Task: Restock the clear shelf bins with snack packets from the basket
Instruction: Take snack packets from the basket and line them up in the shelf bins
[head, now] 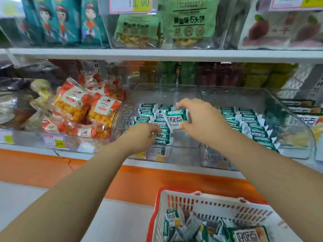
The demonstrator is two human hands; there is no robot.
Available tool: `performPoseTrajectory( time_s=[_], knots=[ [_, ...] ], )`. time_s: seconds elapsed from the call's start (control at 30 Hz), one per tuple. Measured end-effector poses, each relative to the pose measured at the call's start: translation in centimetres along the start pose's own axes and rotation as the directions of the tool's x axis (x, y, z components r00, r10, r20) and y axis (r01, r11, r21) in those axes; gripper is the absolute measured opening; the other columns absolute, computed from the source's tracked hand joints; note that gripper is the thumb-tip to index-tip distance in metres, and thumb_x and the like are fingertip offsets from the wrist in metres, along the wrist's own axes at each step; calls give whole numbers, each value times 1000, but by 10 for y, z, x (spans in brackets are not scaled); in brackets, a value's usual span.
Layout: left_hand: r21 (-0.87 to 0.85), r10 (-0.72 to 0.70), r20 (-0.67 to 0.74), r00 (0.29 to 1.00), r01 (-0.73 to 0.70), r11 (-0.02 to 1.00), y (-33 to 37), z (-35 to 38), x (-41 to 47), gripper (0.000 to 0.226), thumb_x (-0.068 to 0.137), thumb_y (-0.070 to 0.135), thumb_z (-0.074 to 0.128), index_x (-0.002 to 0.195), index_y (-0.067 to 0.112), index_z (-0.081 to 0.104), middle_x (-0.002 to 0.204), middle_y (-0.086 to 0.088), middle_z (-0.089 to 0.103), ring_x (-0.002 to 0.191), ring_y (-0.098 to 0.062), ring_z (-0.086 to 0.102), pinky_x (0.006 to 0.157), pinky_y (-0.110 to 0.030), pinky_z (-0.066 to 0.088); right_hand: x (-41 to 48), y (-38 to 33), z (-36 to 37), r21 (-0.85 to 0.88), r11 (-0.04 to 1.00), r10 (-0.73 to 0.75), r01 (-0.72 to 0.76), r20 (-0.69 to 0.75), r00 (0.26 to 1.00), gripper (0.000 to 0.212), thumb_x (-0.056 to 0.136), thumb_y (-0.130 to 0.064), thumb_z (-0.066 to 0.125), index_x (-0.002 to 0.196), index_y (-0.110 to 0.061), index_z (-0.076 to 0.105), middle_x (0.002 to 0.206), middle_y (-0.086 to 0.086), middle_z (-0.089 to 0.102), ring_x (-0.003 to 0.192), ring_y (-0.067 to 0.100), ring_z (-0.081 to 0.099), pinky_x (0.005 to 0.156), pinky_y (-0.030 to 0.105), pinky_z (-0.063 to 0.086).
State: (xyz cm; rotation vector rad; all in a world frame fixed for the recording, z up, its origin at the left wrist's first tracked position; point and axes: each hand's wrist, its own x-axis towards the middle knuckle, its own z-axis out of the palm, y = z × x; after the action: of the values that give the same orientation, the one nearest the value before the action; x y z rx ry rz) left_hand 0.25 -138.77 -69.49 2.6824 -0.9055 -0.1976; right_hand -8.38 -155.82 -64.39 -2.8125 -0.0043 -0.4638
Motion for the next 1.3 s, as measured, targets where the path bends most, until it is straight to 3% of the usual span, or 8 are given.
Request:
performPoseTrajectory(
  time_s=[0.17, 0.43, 0.63, 0.8, 0.9, 0.97, 1.1, 1.3],
  knots=[
    [116, 18, 78, 997, -27, 993, -5, 9, 33, 41, 93, 15, 46, 133, 23, 52, 142, -2, 46, 118, -24, 52, 99, -39, 44, 32, 7, 26, -179, 984, 43, -24, 103, 994, 42, 83, -3, 58, 122, -15, 49, 114, 11, 50, 100, 33, 57, 78, 40, 50],
    [288, -75, 180, 981, 21, 957, -4, 15, 48, 46, 95, 38, 44, 140, 29, 43, 142, -11, 37, 132, -32, 31, 109, -48, 29, 56, 12, 50, -155, 982, 127, -106, 132, 983, 42, 81, 1, 62, 119, -9, 47, 126, 17, 50, 102, 36, 57, 81, 41, 49],
    [157, -79, 176, 981, 52, 986, -7, 16, 48, 39, 92, 37, 50, 129, 29, 51, 138, -1, 37, 130, -26, 33, 112, -49, 23, 67, 16, 54, -139, 982, 156, -128, 214, 964, 41, 82, 2, 62, 119, -8, 47, 113, 14, 51, 101, 33, 55, 79, 37, 48],
    [51, -66, 220, 973, 56, 997, -11, 15, 45, 37, 92, 33, 51, 128, 27, 51, 139, 1, 41, 126, -23, 41, 109, -49, 28, 70, 13, 63, -73, 986, 165, -149, 312, 936, 37, 84, 2, 60, 119, -4, 49, 102, 15, 60, 82, 25, 53, 54, 30, 38],
    [27, -68, 244, 967, 63, 998, -12, 12, 40, 38, 92, 34, 51, 130, 30, 49, 141, 3, 42, 125, -21, 43, 109, -47, 29, 69, 12, 75, -15, 982, 180, -186, 345, 921, 37, 84, 1, 62, 118, -7, 49, 83, 7, 51, 74, 22, 49, 48, 27, 33],
    [33, -71, 253, 965, 65, 997, -11, 11, 39, 40, 92, 34, 50, 132, 31, 48, 142, 3, 41, 126, -21, 42, 109, -47, 30, 69, 13, 82, 50, 972, 198, -230, 355, 914, 40, 82, -4, 68, 116, -12, 49, 89, 5, 51, 74, 20, 48, 47, 25, 32],
    [30, -71, 247, 966, 65, 997, -14, 10, 37, 44, 91, 35, 50, 135, 35, 46, 144, 0, 40, 130, -23, 38, 109, -48, 30, 70, 18, 96, 148, 958, 189, -247, 322, 928, 38, 80, -5, 71, 111, -19, 54, 121, 7, 55, 85, 21, 55, 62, 24, 39],
    [73, -106, 177, 978, 95, 993, -14, 9, 28, 43, 91, 37, 49, 133, 43, 47, 153, -4, 16, 142, -29, 14, 114, -52, 17, 66, 18, 112, 142, 963, 195, -230, 229, 954, 38, 84, -12, 68, 116, -31, 61, 121, 6, 59, 97, 26, 59, 75, 30, 45]
  ],
)
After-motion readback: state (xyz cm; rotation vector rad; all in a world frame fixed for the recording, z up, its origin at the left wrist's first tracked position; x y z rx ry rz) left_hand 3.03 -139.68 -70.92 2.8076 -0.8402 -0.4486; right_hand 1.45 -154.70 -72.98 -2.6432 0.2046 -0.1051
